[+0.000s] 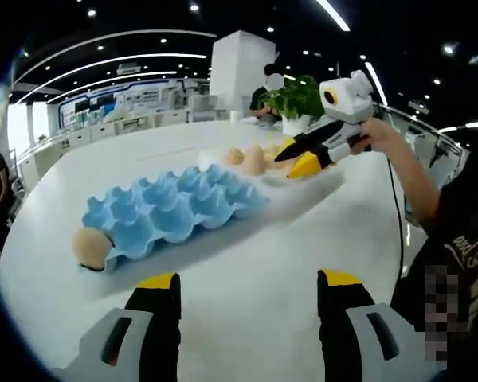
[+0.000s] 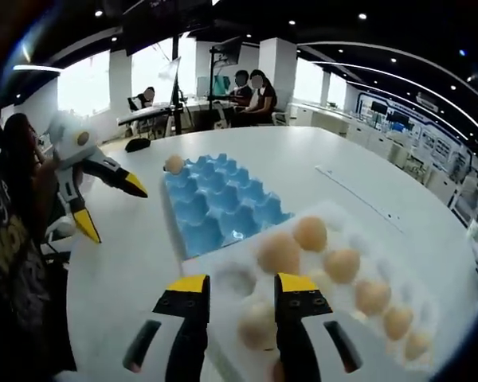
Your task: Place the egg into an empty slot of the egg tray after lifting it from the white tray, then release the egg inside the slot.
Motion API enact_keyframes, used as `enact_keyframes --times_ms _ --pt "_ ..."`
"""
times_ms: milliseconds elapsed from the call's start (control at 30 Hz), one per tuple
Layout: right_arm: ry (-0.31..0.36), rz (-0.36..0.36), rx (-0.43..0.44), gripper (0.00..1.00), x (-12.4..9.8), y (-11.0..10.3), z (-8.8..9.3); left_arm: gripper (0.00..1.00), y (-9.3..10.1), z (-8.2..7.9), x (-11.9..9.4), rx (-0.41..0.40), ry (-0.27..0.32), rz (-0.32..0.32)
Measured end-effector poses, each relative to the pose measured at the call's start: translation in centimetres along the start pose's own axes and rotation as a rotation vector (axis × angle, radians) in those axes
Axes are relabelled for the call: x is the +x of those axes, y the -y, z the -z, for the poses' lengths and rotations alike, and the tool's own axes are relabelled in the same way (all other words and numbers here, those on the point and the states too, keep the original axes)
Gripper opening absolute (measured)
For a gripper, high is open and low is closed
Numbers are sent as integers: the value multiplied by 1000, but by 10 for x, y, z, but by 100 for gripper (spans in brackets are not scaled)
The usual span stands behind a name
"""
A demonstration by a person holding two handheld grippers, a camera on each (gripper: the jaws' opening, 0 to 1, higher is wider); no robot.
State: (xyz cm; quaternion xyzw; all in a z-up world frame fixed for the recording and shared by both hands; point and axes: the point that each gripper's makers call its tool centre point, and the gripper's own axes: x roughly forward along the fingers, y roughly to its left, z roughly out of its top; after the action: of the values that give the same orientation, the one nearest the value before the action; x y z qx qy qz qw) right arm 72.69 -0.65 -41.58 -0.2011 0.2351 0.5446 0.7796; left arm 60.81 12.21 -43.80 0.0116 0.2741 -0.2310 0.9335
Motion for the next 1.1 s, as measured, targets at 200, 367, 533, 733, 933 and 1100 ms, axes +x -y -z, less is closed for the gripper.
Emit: enact_keyframes --times_ms 200,367,533,733,933,1100 --pt "-4 10 7 33 -4 1 4 70 3 -1 1 7 -3 6" --pt "-5 17 12 34 -8 4 9 70 6 -2 3 13 -5 12" --pt "-8 29 14 34 -14 5 13 70 9 -3 5 16 -6 18" --pt "-14 45 24 34 -19 7 20 70 12 -3 6 21 -10 23" --pt "-54 51 21 34 -17 10 28 70 15 -5 5 18 -1 25" --pt "-68 38 18 32 -17 10 29 70 15 -3 5 12 -1 21"
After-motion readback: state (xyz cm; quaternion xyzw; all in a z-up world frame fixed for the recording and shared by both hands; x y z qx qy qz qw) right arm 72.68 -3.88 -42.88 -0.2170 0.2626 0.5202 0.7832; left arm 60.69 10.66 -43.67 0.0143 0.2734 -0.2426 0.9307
